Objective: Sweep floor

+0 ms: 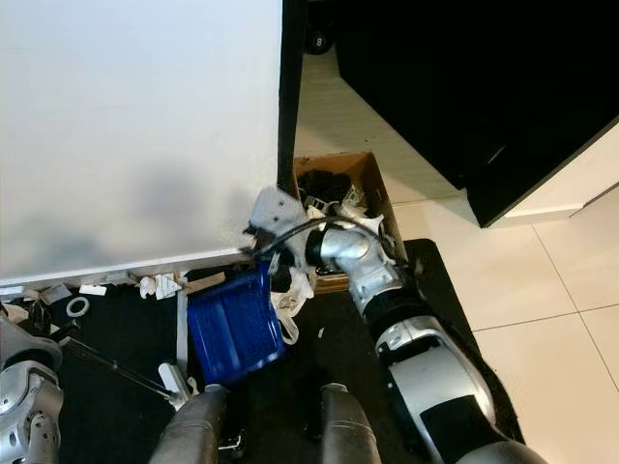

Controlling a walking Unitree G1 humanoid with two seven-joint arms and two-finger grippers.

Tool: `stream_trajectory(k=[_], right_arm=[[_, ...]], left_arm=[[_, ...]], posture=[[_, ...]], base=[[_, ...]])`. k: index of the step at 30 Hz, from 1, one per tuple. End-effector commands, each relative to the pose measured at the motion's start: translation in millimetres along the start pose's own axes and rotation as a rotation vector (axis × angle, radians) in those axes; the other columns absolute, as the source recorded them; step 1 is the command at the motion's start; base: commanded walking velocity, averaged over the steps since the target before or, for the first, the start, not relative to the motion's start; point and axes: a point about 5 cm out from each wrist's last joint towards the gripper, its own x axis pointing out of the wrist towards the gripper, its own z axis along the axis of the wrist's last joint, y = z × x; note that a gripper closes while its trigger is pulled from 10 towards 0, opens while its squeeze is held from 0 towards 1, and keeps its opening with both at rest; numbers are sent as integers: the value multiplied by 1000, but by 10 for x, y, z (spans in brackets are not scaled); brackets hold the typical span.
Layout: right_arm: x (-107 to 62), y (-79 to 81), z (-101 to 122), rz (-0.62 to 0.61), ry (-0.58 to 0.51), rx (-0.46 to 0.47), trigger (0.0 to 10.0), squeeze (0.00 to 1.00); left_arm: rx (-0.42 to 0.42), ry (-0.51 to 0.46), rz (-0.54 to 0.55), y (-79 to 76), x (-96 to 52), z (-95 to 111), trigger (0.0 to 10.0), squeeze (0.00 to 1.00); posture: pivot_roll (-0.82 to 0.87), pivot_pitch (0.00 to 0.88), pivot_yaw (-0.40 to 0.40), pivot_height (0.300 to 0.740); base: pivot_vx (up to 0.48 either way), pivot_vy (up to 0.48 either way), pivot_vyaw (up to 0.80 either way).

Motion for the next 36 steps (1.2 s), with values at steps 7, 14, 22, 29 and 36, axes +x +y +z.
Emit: stream_trajectory(k=[7,14,22,29,36], right_arm=[[103,185,-63,29,7,-84,10000,0],[61,-41,47,-130,-19,-85,10000,0],[-69,-220,58,-211,-29,-38,10000,0],[-111,-203,-17,-185,5,-45,10000,0],[-53,17,-115,-1,22,-39,10000,0]], left_arm=[[-16,58,27,85,-90,-161,10000,0],[-17,58,27,88,-98,-168,10000,0],[-12,61,24,97,-98,-174,10000,0],[-11,63,24,101,-96,-180,10000,0],[-8,62,20,93,-90,-168,10000,0]], posture=[[102,266,-64,740],[101,264,-62,740],[104,261,-60,740],[103,262,-57,740],[109,267,-54,740]], base=[[0,0,0],[0,0,0],[0,0,0],[0,0,0],[0,0,0]])
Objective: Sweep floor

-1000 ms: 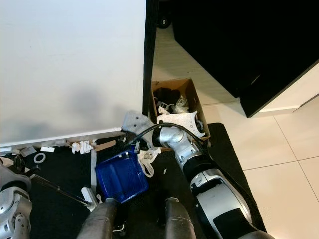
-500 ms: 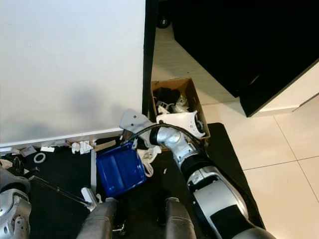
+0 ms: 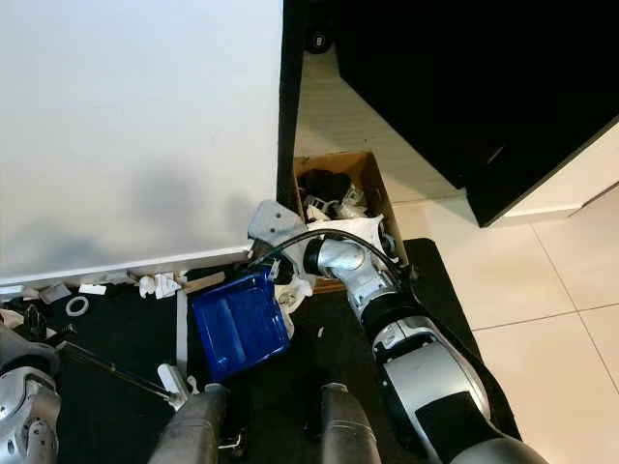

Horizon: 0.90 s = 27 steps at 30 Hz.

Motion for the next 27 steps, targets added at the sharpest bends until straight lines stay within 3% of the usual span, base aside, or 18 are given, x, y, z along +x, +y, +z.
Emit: stream_trajectory(k=[1,9,14,27], right_arm=[[3,129,-62,96,12,-21,10000,0],[69,290,-89,186,29,-92,10000,0],[122,421,-63,268,-9,-81,10000,0],[-53,543,-176,498,17,-57,10000,0]], left_arm=[[-11,71,11,42,-53,-149,10000,0],[-20,73,11,25,-63,-160,10000,0],[-24,74,10,14,-63,-160,10000,0],[-23,80,4,-16,-56,-168,10000,0]], posture=[[109,268,-54,740],[110,273,-57,740],[116,273,-56,740],[113,275,-54,740]], base=[[0,0,0],[0,0,0],[0,0,0],[0,0,0]])
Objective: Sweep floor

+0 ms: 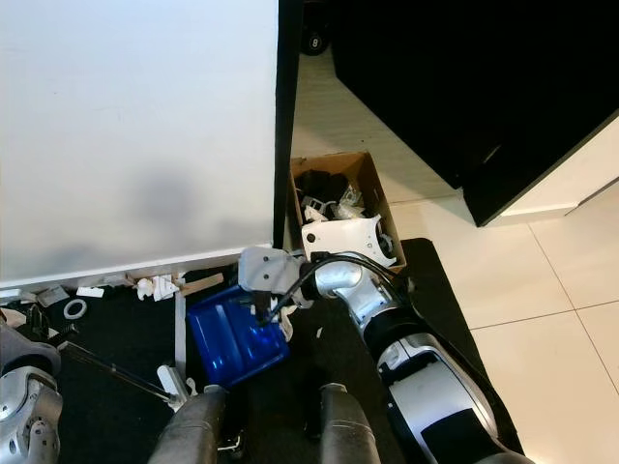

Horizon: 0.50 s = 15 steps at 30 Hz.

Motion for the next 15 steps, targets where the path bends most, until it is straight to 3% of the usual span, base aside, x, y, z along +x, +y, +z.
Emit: stream_trajectory(k=[1,6,10,11,13,15], right_arm=[[36,179,-102,132,5,91,10000,0],[13,192,-112,161,13,100,10000,0],[71,219,-113,150,27,63,10000,0],[71,219,-113,150,27,63,10000,0],[150,248,-82,152,36,12,10000,0],[194,250,-56,147,44,-24,10000,0]], left_arm=[[-29,74,10,1,-53,-156,10000,0],[-89,74,52,-14,-28,-142,10000,0],[-229,97,123,-85,32,-155,10000,0],[-229,97,123,-85,32,-155,10000,0],[-304,113,126,-213,66,-178,10000,0],[-319,118,119,-287,85,-192,10000,0]], posture=[[111,275,-54,740],[109,274,-56,740],[110,273,-58,740],[110,273,-58,740],[102,273,-57,740],[96,271,-58,740]], base=[[0,0,0],[0,0,0],[0,0,0],[0,0,0],[0,0,0],[0,0,0]])
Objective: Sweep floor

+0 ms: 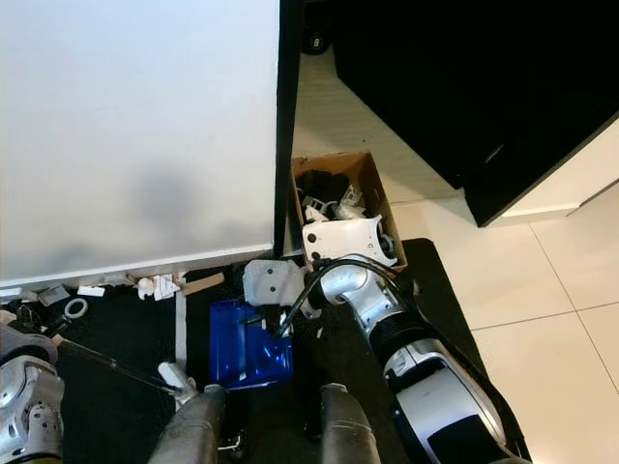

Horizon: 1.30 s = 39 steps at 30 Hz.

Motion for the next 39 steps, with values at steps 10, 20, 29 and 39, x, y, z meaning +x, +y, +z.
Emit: stream_trajectory(k=[10,20,29,39], right_arm=[[335,-19,177,-28,59,-215,10000,0],[380,-162,324,-182,-23,-200,10000,0],[311,-138,210,-240,-27,-132,10000,0],[-124,-429,156,-565,-166,126,10000,0]], left_arm=[[-31,46,-144,-447,17,-205,10000,0],[-52,-12,-579,-1168,-119,6,10000,0],[79,-117,-727,-1255,-261,222,10000,0],[142,-181,-684,-873,-396,529,10000,0]], posture=[[85,267,-61,740],[87,265,-67,740],[92,261,-60,740],[110,256,-58,740]], base=[[0,0,0],[0,0,0],[0,0,0],[0,0,0]])
